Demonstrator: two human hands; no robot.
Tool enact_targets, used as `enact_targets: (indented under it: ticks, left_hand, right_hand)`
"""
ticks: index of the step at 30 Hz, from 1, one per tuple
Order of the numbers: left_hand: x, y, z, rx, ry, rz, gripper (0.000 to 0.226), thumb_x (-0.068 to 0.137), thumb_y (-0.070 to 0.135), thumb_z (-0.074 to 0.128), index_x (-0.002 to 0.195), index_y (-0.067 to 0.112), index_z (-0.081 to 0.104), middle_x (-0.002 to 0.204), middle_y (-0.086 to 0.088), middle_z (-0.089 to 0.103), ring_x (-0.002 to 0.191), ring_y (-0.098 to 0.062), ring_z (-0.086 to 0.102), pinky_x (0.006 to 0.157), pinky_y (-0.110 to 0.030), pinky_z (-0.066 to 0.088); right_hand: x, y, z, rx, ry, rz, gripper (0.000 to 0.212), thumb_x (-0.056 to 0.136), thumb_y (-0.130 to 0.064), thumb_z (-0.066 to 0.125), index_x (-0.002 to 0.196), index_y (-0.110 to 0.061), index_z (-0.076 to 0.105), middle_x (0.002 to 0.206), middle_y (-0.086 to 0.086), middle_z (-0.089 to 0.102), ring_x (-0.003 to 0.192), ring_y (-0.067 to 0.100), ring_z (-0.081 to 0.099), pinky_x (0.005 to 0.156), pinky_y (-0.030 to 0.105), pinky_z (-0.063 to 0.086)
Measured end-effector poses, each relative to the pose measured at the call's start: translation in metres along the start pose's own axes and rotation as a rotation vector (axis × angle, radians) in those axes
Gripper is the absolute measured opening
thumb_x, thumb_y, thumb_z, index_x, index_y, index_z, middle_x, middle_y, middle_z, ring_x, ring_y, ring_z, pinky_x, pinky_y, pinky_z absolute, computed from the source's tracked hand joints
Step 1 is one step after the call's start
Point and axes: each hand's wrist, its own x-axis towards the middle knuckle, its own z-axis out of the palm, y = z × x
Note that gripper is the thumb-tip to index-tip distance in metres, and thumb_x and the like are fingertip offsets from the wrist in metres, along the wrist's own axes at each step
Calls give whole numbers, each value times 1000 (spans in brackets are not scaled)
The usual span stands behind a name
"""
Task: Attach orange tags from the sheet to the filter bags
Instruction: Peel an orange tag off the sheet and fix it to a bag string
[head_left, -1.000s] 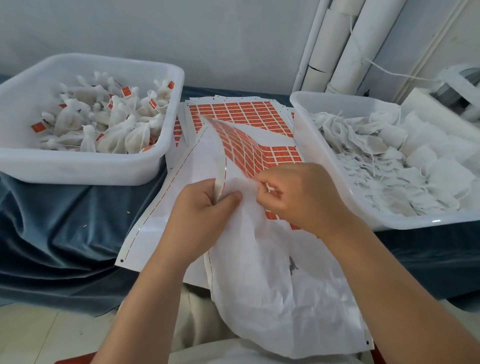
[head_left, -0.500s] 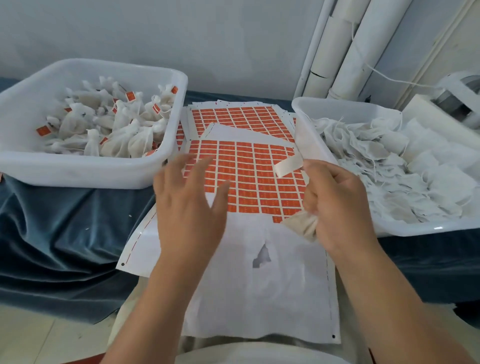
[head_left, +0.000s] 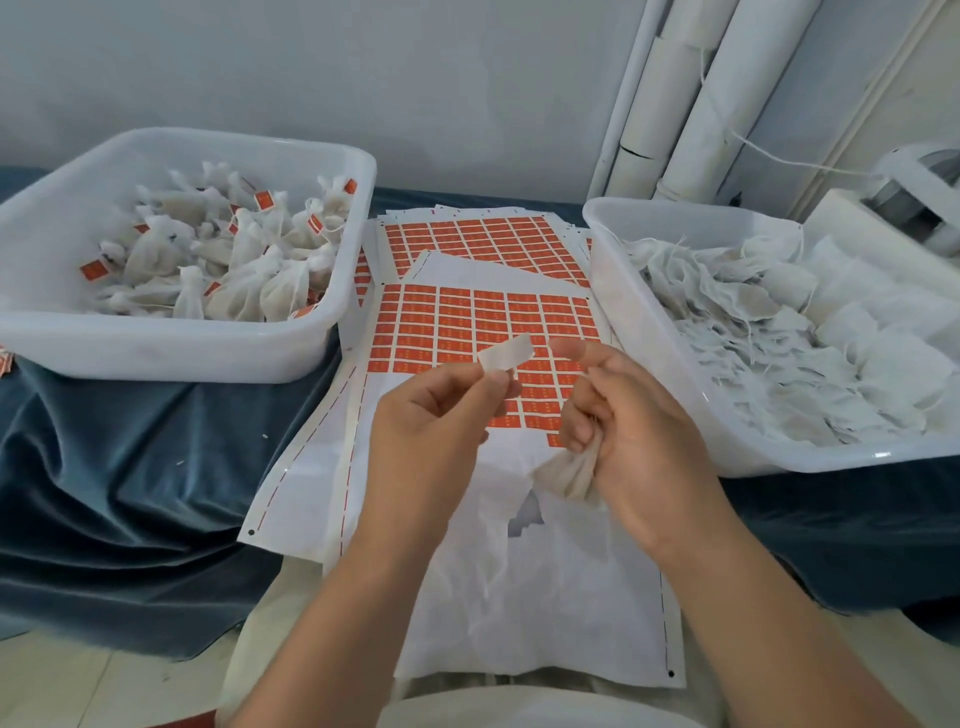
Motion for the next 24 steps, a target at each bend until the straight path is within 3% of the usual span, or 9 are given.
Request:
enact_targets:
  ticks: [3, 6, 8, 11, 15, 18, 19, 21, 24]
  left_hand:
    - [4, -3, -4, 122, 37, 54, 15, 96, 34, 72, 81, 35, 76, 82, 23, 76, 83, 3, 73, 60, -5, 51]
    - [6, -7, -5, 237, 30, 95, 17, 96, 37, 70, 80, 36, 74, 80, 21, 74, 83, 1, 71, 61, -3, 50]
    - [8, -9, -6, 289, 7, 108, 17, 96, 37, 69, 80, 34, 73, 78, 17, 73, 83, -3, 69, 62, -6, 53]
    - [9, -11, -3, 241, -94, 73, 16, 97, 37, 66, 83, 30, 70, 84, 14, 75, 87, -8, 73, 71, -21, 61]
    - [2, -9, 4, 133, -218, 30, 18, 104, 25, 59, 93, 12, 65, 91, 10, 76, 94, -9, 76, 85, -32, 63]
    - [-3, -6, 8, 83, -297, 46, 20, 104, 26, 57, 100, 9, 67, 94, 3, 75, 97, -18, 75, 94, -44, 62]
    - [-4, -4, 8, 67, -323, 50, 23, 100, 29, 56, 101, 9, 67, 95, 1, 75, 97, -21, 75, 92, -44, 62]
    - [-6, 0, 7, 19, -374, 49, 26, 94, 31, 54, 103, 11, 68, 95, 4, 76, 92, -22, 76, 79, -31, 63]
    - [-7, 2, 5, 13, -396, 56, 20, 97, 24, 55, 104, 13, 71, 91, 5, 77, 80, -20, 77, 68, -21, 59]
  right_hand:
    - [-8, -5, -5, -217, -35, -59, 36, 102, -27, 43, 118, -38, 73, 72, -6, 55, 70, 12, 56, 76, 32, 49]
    - [-18, -18, -10, -611, -64, -205, 29, 112, -40, 39, 131, -50, 58, 101, -17, 75, 94, 1, 70, 83, 12, 53]
    - [-20, -31, -12, -905, -115, -232, 43, 104, -54, 34, 145, -48, 45, 122, -25, 71, 107, -7, 67, 84, 6, 50]
    - [-23, -50, -13, -1266, -221, -308, 53, 99, -60, 28, 143, -43, 52, 127, -25, 66, 98, -9, 62, 80, 3, 41]
    - [-26, -56, -8, -1082, -176, -469, 31, 110, -39, 46, 133, -35, 67, 122, -25, 70, 112, -8, 61, 87, 4, 44]
    - [-24, -49, -4, -886, -143, -461, 29, 110, -33, 49, 130, -32, 69, 122, -26, 71, 118, -8, 61, 85, 8, 50]
    - [-23, -47, -2, -828, -140, -438, 29, 110, -33, 48, 130, -32, 69, 122, -25, 71, 118, -7, 62, 85, 7, 50]
    - [-21, -44, 0, -746, -134, -400, 29, 110, -31, 49, 130, -32, 69, 122, -24, 72, 119, -6, 63, 86, 8, 50]
    - [-20, -40, 2, -721, -115, -384, 26, 110, -29, 50, 127, -34, 69, 119, -26, 72, 115, -7, 65, 79, 6, 50]
